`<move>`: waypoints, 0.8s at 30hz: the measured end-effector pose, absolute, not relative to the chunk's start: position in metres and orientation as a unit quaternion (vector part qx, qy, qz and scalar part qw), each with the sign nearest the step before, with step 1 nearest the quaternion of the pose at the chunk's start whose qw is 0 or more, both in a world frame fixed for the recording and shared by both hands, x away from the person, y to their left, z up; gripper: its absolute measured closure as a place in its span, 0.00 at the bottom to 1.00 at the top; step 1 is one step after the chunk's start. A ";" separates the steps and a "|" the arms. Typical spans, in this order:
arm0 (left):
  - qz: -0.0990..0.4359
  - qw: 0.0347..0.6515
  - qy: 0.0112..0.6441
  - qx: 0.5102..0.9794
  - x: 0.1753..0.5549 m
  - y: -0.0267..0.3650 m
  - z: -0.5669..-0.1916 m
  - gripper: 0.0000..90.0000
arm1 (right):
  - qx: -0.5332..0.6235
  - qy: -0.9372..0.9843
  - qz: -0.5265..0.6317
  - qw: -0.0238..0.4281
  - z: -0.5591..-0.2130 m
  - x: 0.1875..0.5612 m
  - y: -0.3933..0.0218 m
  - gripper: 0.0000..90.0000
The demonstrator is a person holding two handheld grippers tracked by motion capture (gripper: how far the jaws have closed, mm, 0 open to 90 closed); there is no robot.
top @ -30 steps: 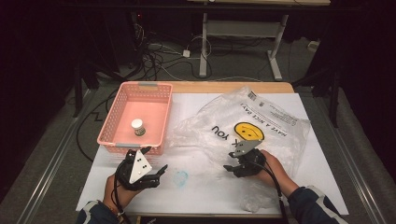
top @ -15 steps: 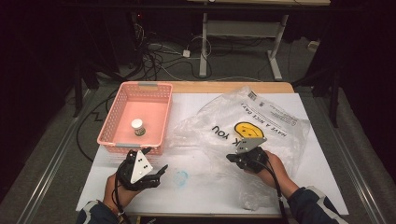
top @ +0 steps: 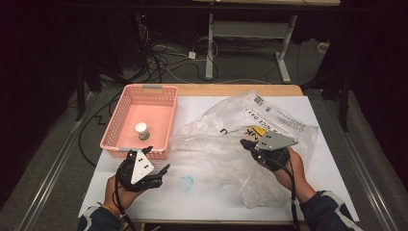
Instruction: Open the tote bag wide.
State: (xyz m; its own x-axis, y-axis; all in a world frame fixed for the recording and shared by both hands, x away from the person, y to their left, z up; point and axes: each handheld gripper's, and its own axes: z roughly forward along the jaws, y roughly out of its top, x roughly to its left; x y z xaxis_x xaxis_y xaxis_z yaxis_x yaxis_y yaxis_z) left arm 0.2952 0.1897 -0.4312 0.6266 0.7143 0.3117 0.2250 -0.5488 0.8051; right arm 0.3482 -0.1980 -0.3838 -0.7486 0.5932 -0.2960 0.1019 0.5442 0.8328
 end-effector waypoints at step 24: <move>0.283 0.301 0.392 0.822 0.411 0.228 -0.381 0.24 | 0.203 0.788 0.485 0.321 -0.337 0.336 -0.208 1.00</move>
